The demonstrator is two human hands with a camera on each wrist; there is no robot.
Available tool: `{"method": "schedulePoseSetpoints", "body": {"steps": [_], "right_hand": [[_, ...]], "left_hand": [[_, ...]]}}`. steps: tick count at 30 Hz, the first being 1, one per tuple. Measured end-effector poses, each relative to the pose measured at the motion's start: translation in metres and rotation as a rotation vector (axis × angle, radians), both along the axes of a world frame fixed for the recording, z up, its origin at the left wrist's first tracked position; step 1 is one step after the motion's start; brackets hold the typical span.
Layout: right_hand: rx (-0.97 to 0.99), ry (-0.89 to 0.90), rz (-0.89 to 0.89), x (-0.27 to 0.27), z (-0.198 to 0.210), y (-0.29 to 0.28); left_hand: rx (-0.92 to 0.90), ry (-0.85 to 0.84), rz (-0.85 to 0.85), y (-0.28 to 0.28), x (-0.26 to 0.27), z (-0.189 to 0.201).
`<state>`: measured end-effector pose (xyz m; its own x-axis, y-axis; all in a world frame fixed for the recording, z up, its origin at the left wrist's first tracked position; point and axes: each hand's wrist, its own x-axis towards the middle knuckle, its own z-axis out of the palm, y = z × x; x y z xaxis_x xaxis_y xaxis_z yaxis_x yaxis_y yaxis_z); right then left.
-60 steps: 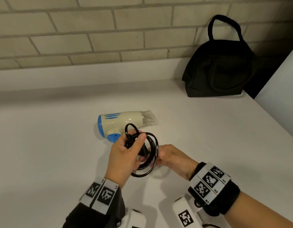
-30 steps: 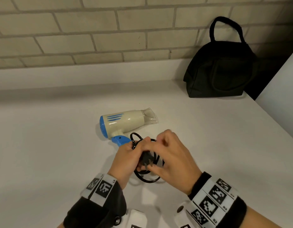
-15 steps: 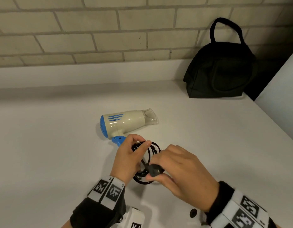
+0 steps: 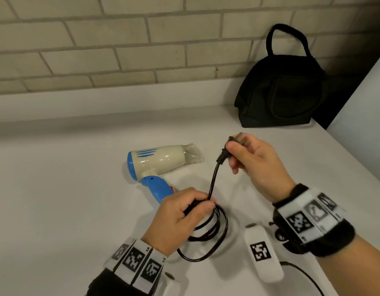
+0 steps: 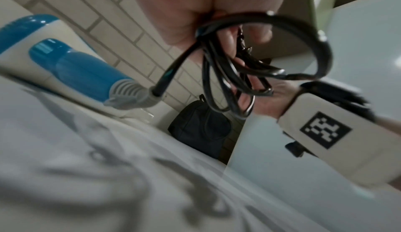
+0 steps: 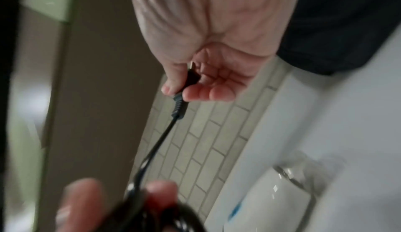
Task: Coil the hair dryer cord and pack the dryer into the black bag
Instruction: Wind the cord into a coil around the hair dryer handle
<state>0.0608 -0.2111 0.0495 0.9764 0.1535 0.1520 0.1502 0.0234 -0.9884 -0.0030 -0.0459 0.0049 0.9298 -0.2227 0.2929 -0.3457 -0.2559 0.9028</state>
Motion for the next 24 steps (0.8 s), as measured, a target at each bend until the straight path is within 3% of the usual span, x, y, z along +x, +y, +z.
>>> {"method": "schedulePoseSetpoints", "body": {"steps": [5,9,13,16,20,24], "right_hand": [[0.049,0.597,0.28,0.002,-0.052,0.02],[0.096,0.812,0.476,-0.012,-0.066,0.028],[0.24,0.853,0.512,-0.015,-0.061,0.033],[0.226,0.823,0.488,-0.018,-0.065,0.034],[0.148,0.728,0.456,-0.027,-0.072,0.033],[0.2,0.7,0.434,-0.035,-0.07,0.03]], "left_hand": [[0.076,-0.095,-0.049,-0.001,0.0,0.0],[0.029,-0.059,-0.055,-0.001,-0.002,0.002],[-0.063,0.029,-0.002,-0.004,-0.001,0.003],[-0.084,0.057,0.081,-0.003,0.001,0.004],[-0.033,0.042,0.198,-0.001,0.005,0.005],[0.049,0.02,0.37,0.005,0.012,-0.001]]}}
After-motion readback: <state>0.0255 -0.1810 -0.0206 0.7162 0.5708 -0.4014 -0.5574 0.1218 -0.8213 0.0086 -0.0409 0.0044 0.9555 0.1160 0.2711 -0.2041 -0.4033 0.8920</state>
